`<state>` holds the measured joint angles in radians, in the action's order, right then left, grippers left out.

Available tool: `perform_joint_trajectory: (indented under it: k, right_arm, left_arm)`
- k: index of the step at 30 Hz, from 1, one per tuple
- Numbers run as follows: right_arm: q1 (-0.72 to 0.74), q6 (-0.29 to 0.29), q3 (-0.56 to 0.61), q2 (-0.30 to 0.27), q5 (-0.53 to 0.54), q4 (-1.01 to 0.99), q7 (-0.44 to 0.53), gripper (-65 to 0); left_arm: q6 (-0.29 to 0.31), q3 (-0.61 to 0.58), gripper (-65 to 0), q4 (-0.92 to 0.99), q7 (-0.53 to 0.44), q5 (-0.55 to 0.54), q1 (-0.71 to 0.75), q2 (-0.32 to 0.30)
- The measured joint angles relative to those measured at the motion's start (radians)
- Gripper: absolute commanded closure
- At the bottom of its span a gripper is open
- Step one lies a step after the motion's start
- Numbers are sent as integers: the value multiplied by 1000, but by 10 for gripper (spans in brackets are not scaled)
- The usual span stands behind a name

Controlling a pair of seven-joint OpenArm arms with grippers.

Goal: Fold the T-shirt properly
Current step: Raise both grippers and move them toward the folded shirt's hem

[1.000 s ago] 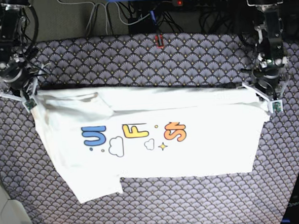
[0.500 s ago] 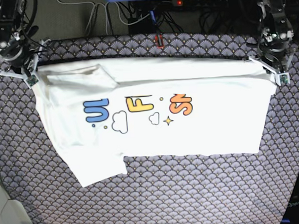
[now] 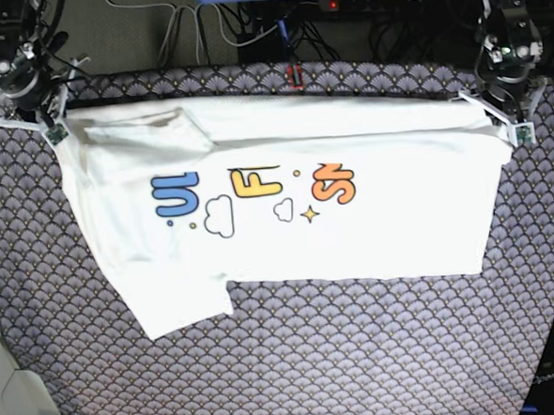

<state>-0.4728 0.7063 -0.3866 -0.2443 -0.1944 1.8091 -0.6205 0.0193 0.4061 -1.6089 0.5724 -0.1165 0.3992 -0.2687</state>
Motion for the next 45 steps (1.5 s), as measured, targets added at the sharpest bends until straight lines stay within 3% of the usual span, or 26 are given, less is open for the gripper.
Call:
perform_joint_trajectory:
  k: [14,16,18,23,26,35,42,45]
  right_arm:
    - [-2,0,-1,1,0,1,-4,0]
    - [-2,0,-1,1,0,1,-6,-27]
    - [-2,0,-1,1,0,1,-7,-86]
    - [-13,0,-3,-2,-9,2,-15,-258]
    - [-14,0,-8,-2,-8,5,-22,-306]
    - [-13,0,-156,-1,-11,93,-23,-307]
    - [88,0,-154,-22,-10,91,-29,-307]
    - [179,0,-99,-28,-17,90,-100,-307]
  left_arm:
    - [0,0,-5,3,0,0,19,0]
    - [0,0,-18,3,0,0,19,0]
    - [0,0,-71,3,0,0,19,0]
    - [-8,3,-318,3,0,2,19,0]
    - [-8,4,-390,-2,2,4,21,0]
    - [-8,11,-400,-4,1,4,18,0]
    - [-2,66,-402,-82,-2,10,-85,-9]
    - [-8,63,-403,-84,5,14,-166,-11]
